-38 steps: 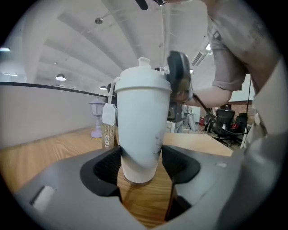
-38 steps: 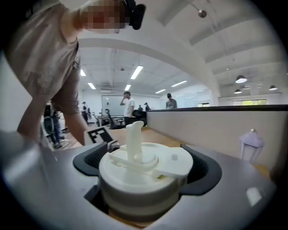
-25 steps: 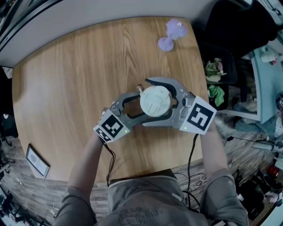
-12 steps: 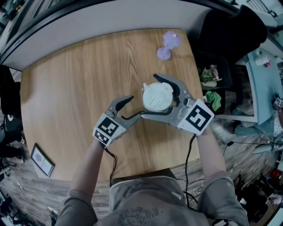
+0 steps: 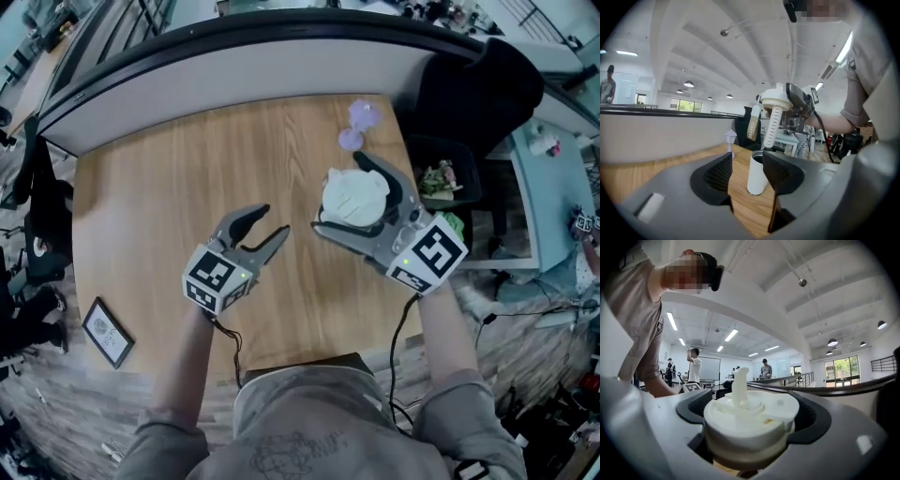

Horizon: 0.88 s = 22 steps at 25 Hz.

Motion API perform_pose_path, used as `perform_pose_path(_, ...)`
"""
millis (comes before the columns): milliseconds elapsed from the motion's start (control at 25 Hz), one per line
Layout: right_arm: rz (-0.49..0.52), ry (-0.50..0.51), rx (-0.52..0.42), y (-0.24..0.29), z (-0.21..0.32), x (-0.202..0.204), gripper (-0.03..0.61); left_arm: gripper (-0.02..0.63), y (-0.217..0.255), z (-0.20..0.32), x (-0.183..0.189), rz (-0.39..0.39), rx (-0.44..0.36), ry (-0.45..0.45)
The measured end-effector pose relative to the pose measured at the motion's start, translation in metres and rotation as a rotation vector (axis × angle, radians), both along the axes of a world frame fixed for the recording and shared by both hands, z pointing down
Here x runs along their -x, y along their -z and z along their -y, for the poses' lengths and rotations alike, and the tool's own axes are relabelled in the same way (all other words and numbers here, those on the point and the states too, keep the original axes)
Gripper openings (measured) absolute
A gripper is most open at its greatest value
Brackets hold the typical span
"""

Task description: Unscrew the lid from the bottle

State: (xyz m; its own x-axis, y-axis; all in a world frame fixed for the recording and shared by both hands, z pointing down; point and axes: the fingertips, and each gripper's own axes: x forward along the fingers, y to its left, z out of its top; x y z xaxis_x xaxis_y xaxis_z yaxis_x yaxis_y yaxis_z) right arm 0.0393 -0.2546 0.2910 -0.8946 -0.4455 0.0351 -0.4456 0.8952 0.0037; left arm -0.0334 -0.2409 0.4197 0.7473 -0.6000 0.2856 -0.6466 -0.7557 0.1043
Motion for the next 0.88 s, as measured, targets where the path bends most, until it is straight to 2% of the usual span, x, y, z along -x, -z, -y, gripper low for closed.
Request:
perform_pose_path(320, 0.009, -0.068, -0.073, 0.073, -0.045, -0.001, 0.514, 0.098, 0.099, -0.023, 0.025, -0.045, -0.125, 0.080)
perform_pose_path(520, 0.045, -0.091, -0.112, 0.101, -0.075, -0.003, 0.514, 0.032, 0.137, -0.046, 0.032, -0.006, -0.189, 0.112)
perform_pose_path(720, 0.079, -0.100, -0.087, 0.105, -0.101, -0.004, 0.514, 0.004, 0.155, -0.076, 0.039, 0.008, -0.226, 0.135)
perform_pose_path(880, 0.117, -0.137, -0.017, 0.096, -0.105, -0.008, 0.514, 0.002, 0.155, -0.091, 0.048, 0.025, -0.217, 0.162)
